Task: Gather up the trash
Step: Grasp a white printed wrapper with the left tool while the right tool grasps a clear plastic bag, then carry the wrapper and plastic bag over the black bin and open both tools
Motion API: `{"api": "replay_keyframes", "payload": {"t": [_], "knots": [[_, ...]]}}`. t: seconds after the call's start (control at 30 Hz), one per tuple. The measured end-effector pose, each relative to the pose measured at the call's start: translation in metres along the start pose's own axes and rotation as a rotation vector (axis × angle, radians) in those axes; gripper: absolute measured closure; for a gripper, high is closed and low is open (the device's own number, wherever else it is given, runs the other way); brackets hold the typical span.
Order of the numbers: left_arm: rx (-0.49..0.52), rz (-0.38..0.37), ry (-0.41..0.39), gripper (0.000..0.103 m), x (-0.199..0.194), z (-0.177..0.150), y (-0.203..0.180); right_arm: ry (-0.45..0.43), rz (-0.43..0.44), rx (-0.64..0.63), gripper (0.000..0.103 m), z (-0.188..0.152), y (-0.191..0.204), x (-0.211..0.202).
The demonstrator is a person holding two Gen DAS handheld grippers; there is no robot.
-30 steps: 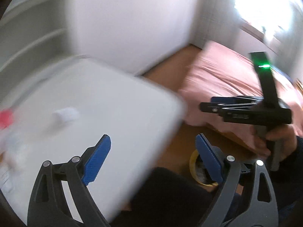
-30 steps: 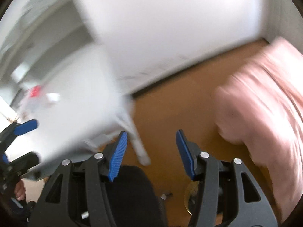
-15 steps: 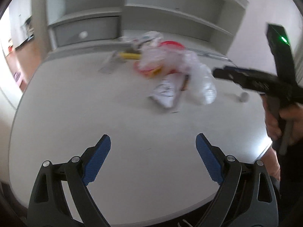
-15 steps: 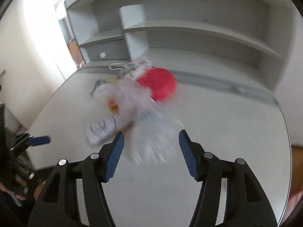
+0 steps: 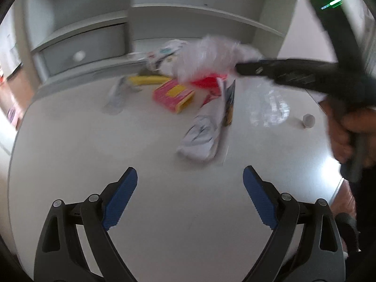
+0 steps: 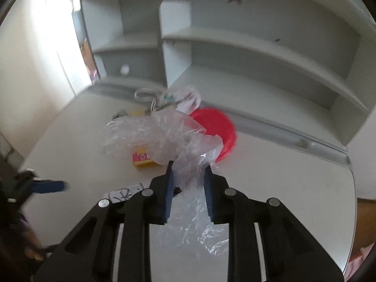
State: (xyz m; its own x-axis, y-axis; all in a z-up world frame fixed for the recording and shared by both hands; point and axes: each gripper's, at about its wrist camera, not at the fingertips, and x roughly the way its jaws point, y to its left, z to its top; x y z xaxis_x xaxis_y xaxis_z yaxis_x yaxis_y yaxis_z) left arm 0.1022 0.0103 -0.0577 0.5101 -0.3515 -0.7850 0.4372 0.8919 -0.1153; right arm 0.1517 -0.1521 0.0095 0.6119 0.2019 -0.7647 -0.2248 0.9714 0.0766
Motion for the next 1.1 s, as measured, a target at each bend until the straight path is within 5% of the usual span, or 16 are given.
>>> {"api": "replay_keyframes", "payload": {"t": [0.37, 0.4, 0.5, 0.57, 0.77, 1.1], "knots": [[0.121, 0.084, 0.075, 0.017, 0.065, 0.035, -0.031, -0.033, -0.047, 0.156, 0.079, -0.062, -0.07, -0.074], [0.132, 0.093, 0.069, 0.024, 0.066, 0.037, -0.035, -0.037, -0.061, 0.172, 0.08, -0.069, -0.076, -0.08], [0.14, 0.106, 0.06, 0.066, 0.062, 0.041, -0.044, -0.05, -0.108, 0.246, 0.079, -0.098, -0.106, -0.105], [0.138, 0.108, 0.046, 0.075, 0.056, 0.048, -0.054, -0.066, -0.142, 0.295, 0.08, -0.116, -0.125, -0.125], [0.246, 0.005, -0.044, 0.075, 0.029, 0.055, -0.137, -0.117, -0.298, 0.488, 0.079, -0.196, -0.186, -0.203], [0.544, -0.366, -0.041, 0.075, 0.023, 0.021, -0.352, -0.076, -0.582, 0.915, 0.079, -0.39, -0.266, -0.301]]}}
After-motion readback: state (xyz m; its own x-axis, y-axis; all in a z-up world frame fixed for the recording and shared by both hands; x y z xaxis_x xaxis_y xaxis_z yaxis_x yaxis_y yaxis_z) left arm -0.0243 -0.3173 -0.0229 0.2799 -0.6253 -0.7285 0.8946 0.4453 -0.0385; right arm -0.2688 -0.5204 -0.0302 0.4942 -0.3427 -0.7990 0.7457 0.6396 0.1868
